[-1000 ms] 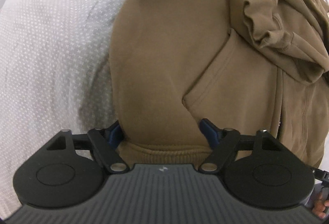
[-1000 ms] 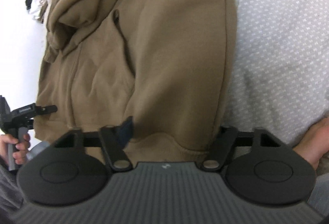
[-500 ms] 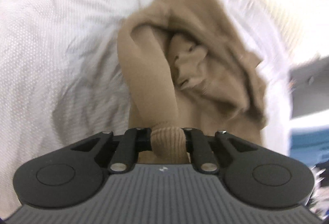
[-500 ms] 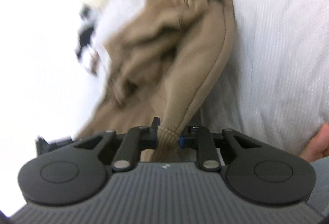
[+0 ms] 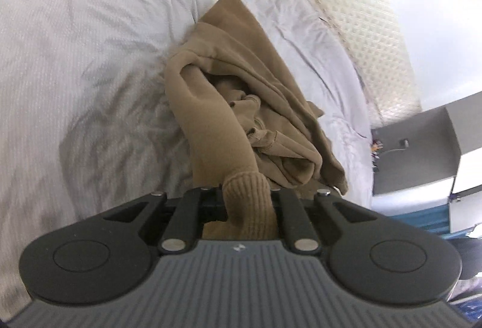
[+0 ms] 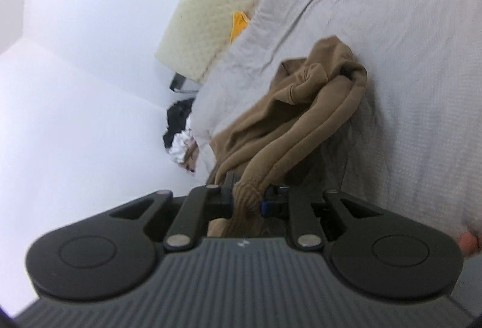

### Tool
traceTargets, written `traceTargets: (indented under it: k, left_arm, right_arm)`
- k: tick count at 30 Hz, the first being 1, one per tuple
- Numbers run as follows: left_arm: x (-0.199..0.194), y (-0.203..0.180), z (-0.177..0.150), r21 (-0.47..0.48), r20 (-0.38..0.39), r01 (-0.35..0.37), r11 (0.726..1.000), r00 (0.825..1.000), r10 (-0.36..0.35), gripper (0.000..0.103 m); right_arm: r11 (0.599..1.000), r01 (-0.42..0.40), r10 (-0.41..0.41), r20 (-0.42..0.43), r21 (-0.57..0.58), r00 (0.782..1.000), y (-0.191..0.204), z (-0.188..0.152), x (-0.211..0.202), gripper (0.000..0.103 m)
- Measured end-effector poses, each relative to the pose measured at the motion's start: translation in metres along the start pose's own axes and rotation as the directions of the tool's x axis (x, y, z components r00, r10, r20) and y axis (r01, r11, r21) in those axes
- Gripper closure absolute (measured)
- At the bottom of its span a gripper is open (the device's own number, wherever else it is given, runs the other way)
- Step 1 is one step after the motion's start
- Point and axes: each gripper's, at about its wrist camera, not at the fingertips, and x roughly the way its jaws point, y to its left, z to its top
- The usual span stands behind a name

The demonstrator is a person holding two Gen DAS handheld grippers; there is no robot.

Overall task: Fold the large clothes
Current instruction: 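Lift the hem with both grippers and fold it toward the hood, then lay the hem down on the hoodie and open both grippers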

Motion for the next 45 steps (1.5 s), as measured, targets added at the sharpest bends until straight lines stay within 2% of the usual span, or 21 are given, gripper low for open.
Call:
traceTargets:
  k: [10, 14, 18, 24, 28, 31, 37, 45]
  left_arm:
    - [-0.055, 0.013, -0.099, 0.002, -0.032, 0.112, 0.994, 0.993, -0.112, 0.09]
    - [-0.044, 0.015, -0.108, -0.009, -0.036, 0.118, 0.993, 0.992, -0.119, 0.09]
    - [-0.011, 0.01, -0.08, -0.063, -0.021, 0.139, 0.988, 0.99, -0.141, 0.09]
    - [0.041, -0.018, -0.008, -0.104, 0.033, 0.167, 0.98, 0.986, -0.165, 0.089]
    - [0.079, -0.033, 0.032, -0.131, 0.066, 0.157, 0.979, 0.987, -0.149, 0.089]
    - [0.115, -0.035, 0.06, -0.169, 0.074, 0.124, 0.978, 0.991, -0.112, 0.089]
    - [0.189, -0.015, 0.102, -0.266, 0.059, 0.064, 0.962, 0.997, -0.05, 0.089]
    - [0.27, 0.025, 0.13, -0.326, -0.016, 0.014, 0.945, 1.0, -0.02, 0.088]
  right_arm:
    - [1.0, -0.023, 0.023, 0.085, 0.001, 0.996, 0.017, -0.042, -0.112, 0.085]
    - [0.999, 0.021, -0.024, 0.095, 0.031, 0.995, 0.015, -0.044, -0.11, 0.085]
    - [0.992, 0.05, -0.064, 0.109, 0.12, 0.992, -0.001, -0.02, -0.076, 0.084]
    - [0.981, 0.047, -0.076, 0.147, 0.19, 0.986, 0.0, 0.028, -0.029, 0.084]
    - [0.972, 0.091, -0.125, 0.148, 0.215, 0.981, 0.0, 0.059, 0.006, 0.084]
    - [0.956, 0.129, -0.17, 0.138, 0.265, 0.976, -0.009, 0.079, 0.038, 0.084]
    - [0.911, 0.199, -0.25, 0.1, 0.362, 0.963, -0.048, 0.099, 0.103, 0.084]
    - [0.879, 0.208, -0.25, 0.045, 0.43, 0.967, -0.104, 0.105, 0.144, 0.084]
